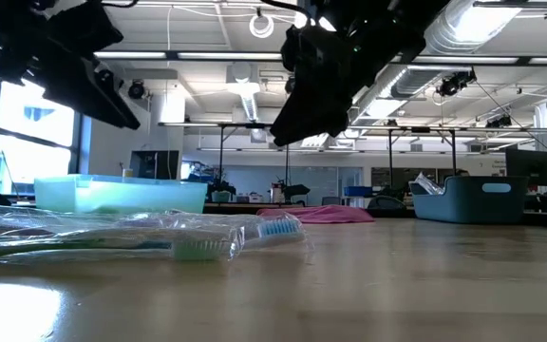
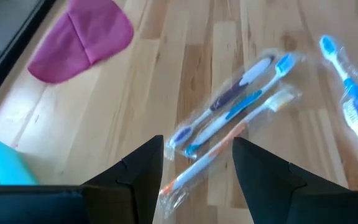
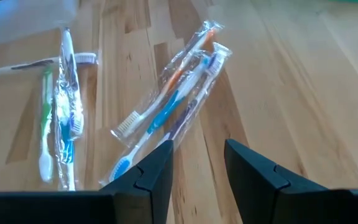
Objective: Pick & Place Toothbrushes
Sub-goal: Put the orange toothbrush to the transparent bin
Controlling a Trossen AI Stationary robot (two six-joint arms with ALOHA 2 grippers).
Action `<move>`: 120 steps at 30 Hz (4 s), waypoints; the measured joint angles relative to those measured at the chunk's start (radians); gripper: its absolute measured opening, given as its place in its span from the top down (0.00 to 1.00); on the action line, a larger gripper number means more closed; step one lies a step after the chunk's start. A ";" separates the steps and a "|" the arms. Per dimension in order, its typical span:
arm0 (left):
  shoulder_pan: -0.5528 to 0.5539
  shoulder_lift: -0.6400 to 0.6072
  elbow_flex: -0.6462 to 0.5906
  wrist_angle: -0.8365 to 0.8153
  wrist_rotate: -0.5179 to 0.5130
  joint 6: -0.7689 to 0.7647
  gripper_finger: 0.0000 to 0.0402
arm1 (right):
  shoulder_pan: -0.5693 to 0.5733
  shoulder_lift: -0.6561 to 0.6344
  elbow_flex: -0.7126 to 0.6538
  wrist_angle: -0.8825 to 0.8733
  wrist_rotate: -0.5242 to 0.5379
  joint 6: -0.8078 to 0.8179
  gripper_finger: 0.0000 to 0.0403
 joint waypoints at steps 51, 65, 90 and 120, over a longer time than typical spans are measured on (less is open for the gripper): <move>0.334 0.420 0.001 0.116 0.352 0.267 0.54 | 0.000 0.001 0.000 0.013 0.011 0.000 0.66; 0.334 0.550 0.004 0.153 0.407 0.287 0.54 | 0.000 0.001 0.000 0.013 0.011 0.000 0.66; 0.333 0.560 0.002 0.090 0.675 0.169 0.92 | 0.000 0.001 0.000 0.013 0.011 0.000 0.66; 0.334 0.266 0.000 -0.054 0.943 0.118 1.00 | -0.032 -0.088 -0.001 -0.199 -0.215 0.004 0.66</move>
